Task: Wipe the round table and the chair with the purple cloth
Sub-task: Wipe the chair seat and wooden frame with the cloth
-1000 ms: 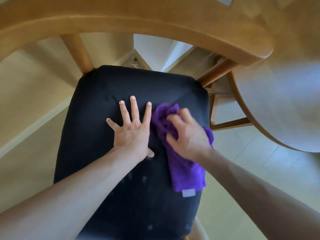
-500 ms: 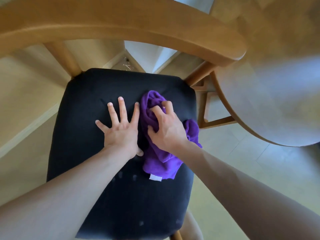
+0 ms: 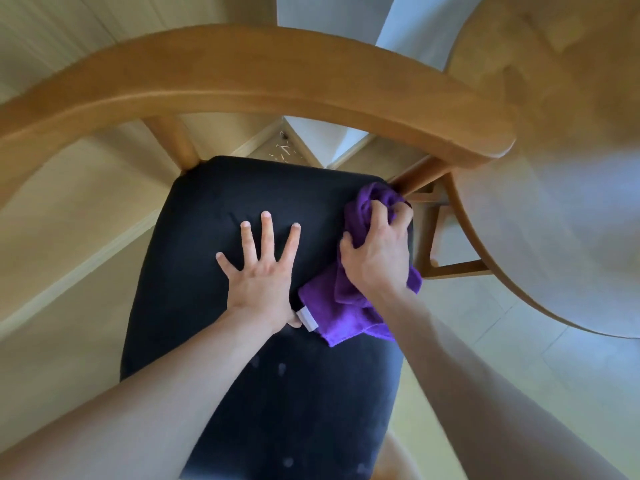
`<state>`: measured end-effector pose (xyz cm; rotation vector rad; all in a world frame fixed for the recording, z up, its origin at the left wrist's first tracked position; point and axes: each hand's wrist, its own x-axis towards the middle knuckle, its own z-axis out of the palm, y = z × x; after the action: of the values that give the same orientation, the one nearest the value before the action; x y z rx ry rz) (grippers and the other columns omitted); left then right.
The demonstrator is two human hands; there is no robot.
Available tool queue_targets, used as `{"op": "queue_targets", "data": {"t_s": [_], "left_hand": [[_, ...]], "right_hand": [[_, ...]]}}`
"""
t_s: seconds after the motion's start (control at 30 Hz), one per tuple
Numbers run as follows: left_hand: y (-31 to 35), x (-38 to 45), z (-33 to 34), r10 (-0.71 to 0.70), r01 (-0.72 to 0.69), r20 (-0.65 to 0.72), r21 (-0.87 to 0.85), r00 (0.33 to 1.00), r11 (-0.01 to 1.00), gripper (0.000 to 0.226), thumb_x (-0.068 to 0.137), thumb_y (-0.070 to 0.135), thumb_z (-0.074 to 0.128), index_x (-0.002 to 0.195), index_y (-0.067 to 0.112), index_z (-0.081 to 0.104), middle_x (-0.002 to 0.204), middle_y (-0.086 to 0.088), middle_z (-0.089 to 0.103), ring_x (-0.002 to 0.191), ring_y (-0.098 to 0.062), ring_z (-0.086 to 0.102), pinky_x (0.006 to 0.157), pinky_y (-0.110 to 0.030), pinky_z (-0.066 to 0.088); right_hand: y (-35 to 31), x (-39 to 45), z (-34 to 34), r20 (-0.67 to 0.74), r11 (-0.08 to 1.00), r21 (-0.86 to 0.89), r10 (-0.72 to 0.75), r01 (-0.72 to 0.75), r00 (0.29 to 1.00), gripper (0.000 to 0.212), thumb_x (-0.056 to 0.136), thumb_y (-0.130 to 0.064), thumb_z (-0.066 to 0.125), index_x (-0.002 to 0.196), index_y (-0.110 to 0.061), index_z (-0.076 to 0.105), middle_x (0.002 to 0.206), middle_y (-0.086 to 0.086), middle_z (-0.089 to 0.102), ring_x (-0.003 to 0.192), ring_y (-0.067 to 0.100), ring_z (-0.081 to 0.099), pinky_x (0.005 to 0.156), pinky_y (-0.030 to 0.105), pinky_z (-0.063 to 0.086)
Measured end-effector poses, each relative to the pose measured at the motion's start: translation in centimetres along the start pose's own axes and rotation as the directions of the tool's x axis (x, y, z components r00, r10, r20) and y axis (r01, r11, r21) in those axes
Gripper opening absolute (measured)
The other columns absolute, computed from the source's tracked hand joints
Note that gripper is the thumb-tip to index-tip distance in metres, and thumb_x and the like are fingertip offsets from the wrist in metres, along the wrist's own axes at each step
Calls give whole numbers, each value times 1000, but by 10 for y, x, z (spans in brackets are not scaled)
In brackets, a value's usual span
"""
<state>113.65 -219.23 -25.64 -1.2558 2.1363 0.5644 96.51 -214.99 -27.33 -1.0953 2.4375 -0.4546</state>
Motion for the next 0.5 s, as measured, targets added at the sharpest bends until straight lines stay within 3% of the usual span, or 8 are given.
{"op": "queue_targets", "data": {"t_s": [0.1, 0.2, 0.27, 0.37, 0.43, 0.5], "left_hand": [[-8, -3, -8, 69, -70, 6, 59, 998, 996, 156, 58, 75, 85, 155, 34, -30, 160, -12, -38, 154, -44, -18, 113, -71, 29], [-18, 2, -28, 124, -120, -39, 91, 991, 989, 138, 67, 69, 84, 159, 34, -13, 167, -11, -14, 153, -40, 7, 108, -57, 44], [-31, 13, -43, 149, -132, -108, 151, 983, 980, 134, 68, 65, 85, 160, 30, -6, 167, -12, 0, 150, -36, 17, 112, -52, 41], [-55, 29, -56, 125, -109, -77, 185, 989, 977, 148, 61, 68, 88, 160, 32, -16, 169, -13, -17, 158, -37, -4, 125, -49, 18], [-64, 35, -54, 110, -104, -47, 111, 993, 988, 152, 58, 67, 90, 160, 38, -19, 168, -8, -26, 158, -33, -13, 127, -46, 15], [-65, 37, -48, 107, -103, -62, 55, 992, 993, 153, 56, 63, 93, 160, 39, -16, 168, -5, -27, 158, -33, -16, 128, -47, 13]], "right_hand": [[9, 26, -25, 164, 958, -83, -260, 276, 951, 48, 88, -30, 66, 132, -14, 58, 136, 7, 40, 100, 33, 61, 84, 37, 56], [14, 47, -42, 139, 913, -139, -366, 384, 920, 55, 87, -26, 65, 139, -10, 55, 145, 11, 40, 113, 37, 59, 92, 36, 51], [8, 59, -39, 74, 935, -142, -318, 325, 945, 61, 87, -21, 64, 145, -6, 48, 154, 14, 35, 127, 39, 51, 102, 40, 46], [-14, 73, -17, 123, 988, -122, -83, 98, 989, 56, 88, -20, 58, 142, -6, 48, 153, 15, 36, 131, 43, 42, 113, 44, 36], [-31, 75, -3, 89, 993, -84, 89, -82, 992, 42, 86, -20, 56, 126, -7, 58, 140, 13, 47, 123, 44, 44, 109, 45, 38], [-42, 67, 9, 28, 989, -113, 97, -93, 995, 36, 85, -18, 57, 119, -7, 60, 134, 12, 48, 117, 42, 45, 101, 44, 43]]}}
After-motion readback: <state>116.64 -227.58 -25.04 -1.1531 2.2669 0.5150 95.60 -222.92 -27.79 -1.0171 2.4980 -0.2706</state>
